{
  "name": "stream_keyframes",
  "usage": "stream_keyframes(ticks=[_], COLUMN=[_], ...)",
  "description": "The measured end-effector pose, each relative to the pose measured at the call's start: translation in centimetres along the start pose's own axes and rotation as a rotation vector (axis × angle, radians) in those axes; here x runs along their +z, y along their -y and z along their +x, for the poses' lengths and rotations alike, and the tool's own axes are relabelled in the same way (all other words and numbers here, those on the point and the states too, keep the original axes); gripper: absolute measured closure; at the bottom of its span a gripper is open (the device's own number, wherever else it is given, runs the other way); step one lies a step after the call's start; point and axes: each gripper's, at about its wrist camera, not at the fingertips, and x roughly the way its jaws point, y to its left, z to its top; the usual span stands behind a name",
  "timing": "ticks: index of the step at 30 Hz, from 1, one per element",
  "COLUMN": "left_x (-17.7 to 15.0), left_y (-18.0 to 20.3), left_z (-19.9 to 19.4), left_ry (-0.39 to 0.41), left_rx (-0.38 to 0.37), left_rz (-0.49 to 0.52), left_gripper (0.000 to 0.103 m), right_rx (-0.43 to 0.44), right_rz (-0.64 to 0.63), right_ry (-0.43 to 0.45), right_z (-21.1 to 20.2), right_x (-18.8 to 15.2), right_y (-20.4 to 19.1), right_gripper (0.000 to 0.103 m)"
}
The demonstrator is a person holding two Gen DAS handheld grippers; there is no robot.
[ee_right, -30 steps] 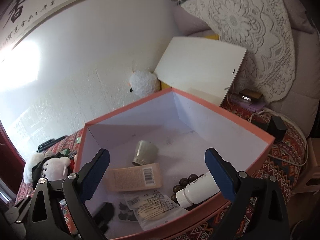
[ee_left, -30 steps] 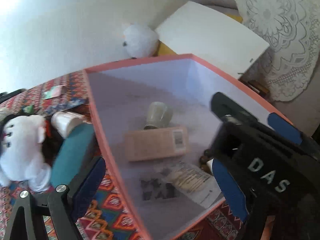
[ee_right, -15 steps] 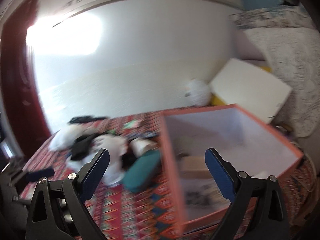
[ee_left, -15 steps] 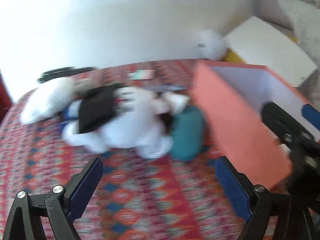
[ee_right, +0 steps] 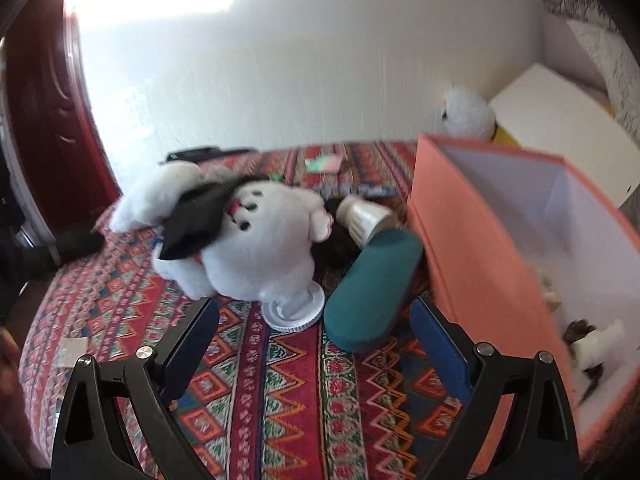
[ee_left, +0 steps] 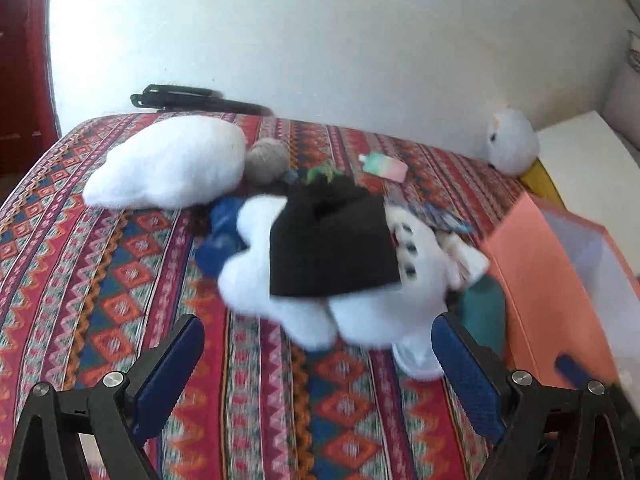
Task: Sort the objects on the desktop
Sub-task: 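Open both grippers to drop the tan box and silver cup into the shoebox, then grasp the black glove with the left gripper while the right grasps the teal insole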
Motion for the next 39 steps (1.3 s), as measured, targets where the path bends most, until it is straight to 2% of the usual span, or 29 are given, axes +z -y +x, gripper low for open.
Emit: stream_keyframes(ticks=[5,8,16,17,19,20,21,22,25,29,34,39], left_x=[2.2,3.1,4.5,4.7,5.0,5.1,5.1,4.9,4.2,2.2,-1.2,-6.0], left_y=[1.6,2.3,1.4,1.3,1.1,1.0,0.9,0.6,-0.2,-0.7,-1.3,-2.8], left_z=[4.9,7.7,11.9,12.4,13.4,13.4,12.9,12.5,11.3,7.9,2.6,-2.6], left_ry=[-0.061,-0.092,-0.141,-0.147,-0.159,-0.158,-0.152,-0.152,-0.159,-0.133,-0.096,-0.062], left_rx=[-0.006,0.013,0.043,0.047,0.054,0.073,0.066,0.048,0.0,-0.021,-0.045,-0.044], left_rz=[0.03,0.038,-0.038,-0.047,-0.066,-0.059,-0.062,-0.08,-0.141,-0.145,-0.134,-0.182], left_gripper=[0.007,0.007,0.008,0.012,0.043,0.077,0.079,0.08,0.08,0.081,0.08,0.08], right_rx=[-0.132,-0.121,-0.118,-0.122,-0.131,-0.136,-0.14,-0.16,-0.15,-0.1,0.005,0.108], right_rz=[-0.013,0.02,0.101,0.099,0.091,0.092,0.094,0.086,0.081,0.118,0.146,0.182], right_ry=[-0.049,-0.114,-0.24,-0.239,-0.231,-0.23,-0.23,-0.226,-0.232,-0.25,-0.245,-0.242], right_z=[4.3,7.1,12.8,13.1,13.4,13.3,13.3,13.1,12.4,10.1,5.7,1.3], right_x=[0.3,0.7,1.6,1.7,1.8,1.9,2.0,2.0,1.8,0.9,-0.9,-4.3], right_y=[0.5,1.4,4.2,4.2,4.2,4.2,4.3,4.4,4.4,4.8,4.5,4.3], right_gripper=[0.008,0.008,0.006,0.007,0.009,0.011,0.026,0.033,0.034,0.034,0.035,0.035])
